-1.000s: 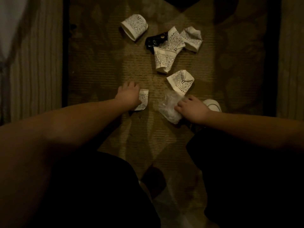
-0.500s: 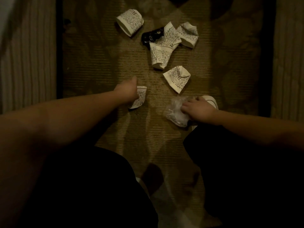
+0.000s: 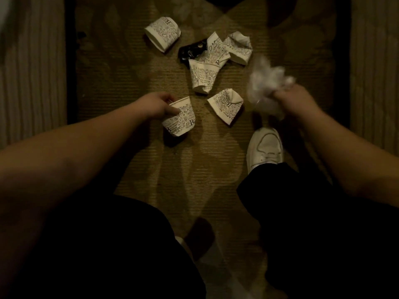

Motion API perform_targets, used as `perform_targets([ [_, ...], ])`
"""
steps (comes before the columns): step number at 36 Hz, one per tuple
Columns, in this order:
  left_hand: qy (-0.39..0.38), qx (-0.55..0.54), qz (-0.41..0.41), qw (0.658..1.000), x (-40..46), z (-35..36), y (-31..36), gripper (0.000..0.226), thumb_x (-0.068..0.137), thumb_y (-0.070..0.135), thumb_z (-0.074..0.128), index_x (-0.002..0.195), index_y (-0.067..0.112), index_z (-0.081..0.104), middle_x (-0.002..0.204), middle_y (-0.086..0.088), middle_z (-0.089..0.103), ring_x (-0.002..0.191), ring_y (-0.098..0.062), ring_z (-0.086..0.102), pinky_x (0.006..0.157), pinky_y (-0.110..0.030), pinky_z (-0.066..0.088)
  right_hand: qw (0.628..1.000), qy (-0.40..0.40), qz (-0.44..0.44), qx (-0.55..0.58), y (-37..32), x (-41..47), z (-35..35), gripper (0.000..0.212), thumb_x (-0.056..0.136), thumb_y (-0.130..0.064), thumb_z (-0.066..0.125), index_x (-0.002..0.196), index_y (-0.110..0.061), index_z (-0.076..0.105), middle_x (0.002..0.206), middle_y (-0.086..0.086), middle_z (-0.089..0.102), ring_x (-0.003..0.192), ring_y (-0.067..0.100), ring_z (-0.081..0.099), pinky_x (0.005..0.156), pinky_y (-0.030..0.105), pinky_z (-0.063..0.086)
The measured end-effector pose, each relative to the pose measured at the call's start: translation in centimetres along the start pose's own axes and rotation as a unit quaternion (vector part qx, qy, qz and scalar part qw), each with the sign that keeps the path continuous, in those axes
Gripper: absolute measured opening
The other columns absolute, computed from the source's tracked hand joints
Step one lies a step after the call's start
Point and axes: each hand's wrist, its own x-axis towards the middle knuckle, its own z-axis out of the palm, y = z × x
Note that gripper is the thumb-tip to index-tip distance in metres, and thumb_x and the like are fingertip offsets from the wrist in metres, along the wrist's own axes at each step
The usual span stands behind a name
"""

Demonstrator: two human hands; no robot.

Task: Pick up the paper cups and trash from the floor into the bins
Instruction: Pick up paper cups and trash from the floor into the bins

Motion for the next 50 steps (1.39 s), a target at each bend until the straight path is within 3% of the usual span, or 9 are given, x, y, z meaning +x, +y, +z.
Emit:
perform_targets([
  [4,-0.003,-0.022,-0.006,1.000,0.1,-0.2,0.1,0.033,0.085,0.015,0.076,0.116,0.023,0.066,0.115,-0.005,0.069,0.104,-0.022,0.066,0.091,-0.038,0.054,0.992,-0.030,0.041,0.115,-1.8,0.5,-1.8,0.018,0.096,-0.018,0.061,0.114,-0.020,0.065,0.095,-0.005,0.071,0.081,0.007,0.071,0.059,0.021,0.054],
  [8,-0.006,-0.032,-0.011,0.999,0.3,0.0,-0.3,0.031,0.082,0.017,0.078,0.110,0.026,0.068,0.113,-0.005,0.071,0.109,-0.026,0.066,0.103,-0.047,0.050,0.993,-0.100,0.061,0.010,-2.3,1.9,0.0,0.006,0.094,-0.020,0.064,0.095,-0.025,0.067,0.092,-0.002,0.073,0.083,0.012,0.070,0.069,0.028,0.052],
  [18,0.014,-0.062,-0.025,0.998,0.6,-0.1,1.8,0.031,0.085,0.016,0.075,0.111,0.031,0.065,0.112,0.002,0.068,0.103,-0.019,0.065,0.093,-0.039,0.052,0.907,-0.132,-0.109,-0.385,0.0,6.1,8.4,0.049,0.089,-0.028,0.069,0.134,-0.014,0.055,0.137,0.012,0.052,0.125,0.031,0.047,0.100,0.039,0.040],
  [24,0.067,-0.190,-0.026,0.979,1.9,0.0,5.2,0.036,0.087,0.008,0.071,0.120,0.023,0.066,0.104,-0.001,0.072,0.096,-0.018,0.068,0.081,-0.035,0.055,0.923,-0.075,-0.111,-0.361,1.4,7.5,9.1,0.081,0.078,-0.025,0.079,0.146,-0.019,0.037,0.145,0.013,0.044,0.129,0.035,0.046,0.107,0.048,0.043],
  [29,0.108,-0.243,-0.028,0.964,3.5,0.9,7.0,0.033,0.083,0.005,0.073,0.111,0.020,0.069,0.101,-0.003,0.073,0.090,-0.018,0.070,0.066,-0.028,0.051,0.912,-0.091,-0.065,-0.394,1.6,8.3,8.7,0.072,0.081,-0.033,0.076,0.142,-0.011,0.043,0.143,0.018,0.043,0.126,0.037,0.048,0.103,0.041,0.042],
  [35,0.107,-0.255,-0.049,0.960,5.2,2.4,7.6,0.039,0.082,0.002,0.075,0.117,0.016,0.066,0.108,-0.007,0.072,0.093,-0.018,0.070,0.072,-0.029,0.056,0.946,-0.097,-0.013,-0.309,1.8,8.0,6.2,0.071,0.081,-0.035,0.079,0.139,-0.011,0.045,0.136,0.013,0.052,0.121,0.030,0.054,0.103,0.042,0.045],
  [40,0.123,-0.254,-0.040,0.959,6.2,3.8,7.9,0.046,0.081,0.004,0.077,0.123,0.013,0.062,0.109,-0.007,0.070,0.092,-0.017,0.069,0.074,-0.029,0.055,0.984,-0.150,0.006,-0.100,1.5,6.5,3.4,0.025,0.091,-0.031,0.068,0.114,-0.023,0.061,0.108,-0.002,0.067,0.100,0.017,0.065,0.093,0.038,0.051],
  [44,0.151,-0.226,-0.034,0.962,7.0,4.6,8.4,0.043,0.083,0.012,0.078,0.122,0.011,0.059,0.106,-0.004,0.065,0.084,-0.012,0.061,0.067,-0.026,0.049,0.990,-0.133,0.042,-0.030,2.5,5.9,1.5,0.035,0.092,-0.028,0.068,0.126,-0.018,0.062,0.111,0.005,0.071,0.101,0.022,0.069,0.080,0.035,0.056],
  [50,0.213,-0.190,-0.039,0.958,8.1,5.3,8.5,0.067,0.074,0.019,0.086,0.130,0.010,0.052,0.129,-0.006,0.062,0.117,-0.024,0.060,0.098,-0.042,0.052,0.991,-0.113,0.069,0.005,3.9,4.9,-0.8,0.029,0.096,-0.022,0.062,0.124,-0.017,0.061,0.107,0.006,0.070,0.092,0.019,0.068,0.064,0.027,0.050],
])
